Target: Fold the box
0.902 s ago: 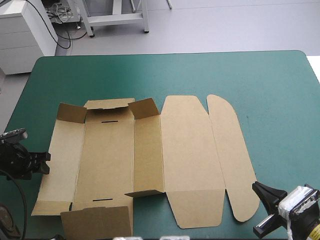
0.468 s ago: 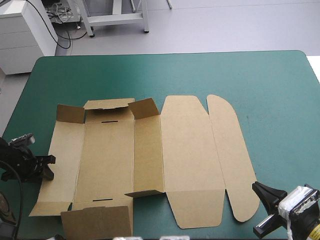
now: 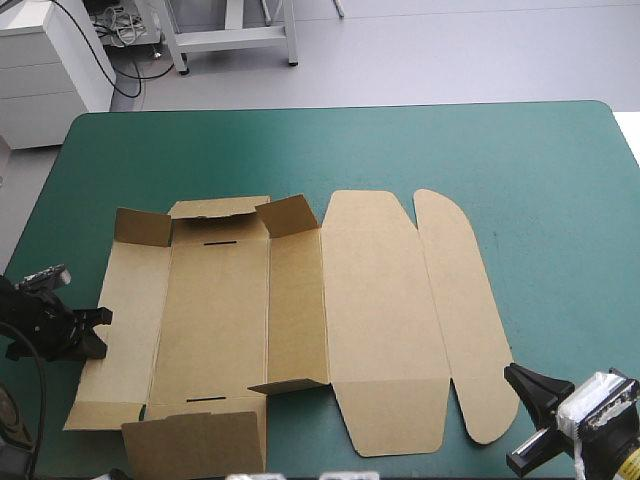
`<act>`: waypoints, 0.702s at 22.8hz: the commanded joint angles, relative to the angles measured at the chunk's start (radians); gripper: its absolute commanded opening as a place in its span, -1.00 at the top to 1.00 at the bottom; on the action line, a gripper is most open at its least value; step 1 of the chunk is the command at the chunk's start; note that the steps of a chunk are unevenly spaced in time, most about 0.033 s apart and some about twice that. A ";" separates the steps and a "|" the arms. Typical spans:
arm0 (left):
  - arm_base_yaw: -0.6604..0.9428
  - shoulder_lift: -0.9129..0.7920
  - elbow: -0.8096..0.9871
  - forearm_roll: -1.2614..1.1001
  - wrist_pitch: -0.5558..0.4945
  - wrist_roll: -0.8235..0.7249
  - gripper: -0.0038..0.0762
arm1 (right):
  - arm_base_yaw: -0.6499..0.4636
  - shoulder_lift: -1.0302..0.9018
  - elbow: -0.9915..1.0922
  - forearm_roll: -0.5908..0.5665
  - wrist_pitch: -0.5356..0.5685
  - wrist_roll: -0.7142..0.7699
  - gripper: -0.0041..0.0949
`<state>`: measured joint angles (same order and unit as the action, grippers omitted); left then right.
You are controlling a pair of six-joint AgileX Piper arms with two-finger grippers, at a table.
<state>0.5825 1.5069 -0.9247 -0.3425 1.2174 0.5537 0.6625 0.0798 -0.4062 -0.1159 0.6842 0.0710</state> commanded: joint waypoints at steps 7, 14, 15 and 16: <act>-0.003 -0.054 -0.032 -0.198 0.066 0.030 0.87 | -0.007 0.014 -0.024 -0.011 -0.077 -0.002 0.95; -0.003 -0.060 -0.040 -0.172 0.066 0.044 0.87 | -0.007 0.014 -0.024 -0.011 -0.077 -0.002 0.95; -0.003 -0.060 -0.040 -0.172 0.066 0.044 0.87 | -0.007 0.014 -0.024 -0.011 -0.077 -0.002 0.95; -0.003 -0.060 -0.040 -0.172 0.066 0.044 0.87 | -0.007 0.014 -0.024 -0.011 -0.077 -0.002 0.95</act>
<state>0.5825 1.4798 -0.9363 -0.4810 1.2417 0.5996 0.6625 0.0798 -0.4062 -0.1159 0.6842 0.0710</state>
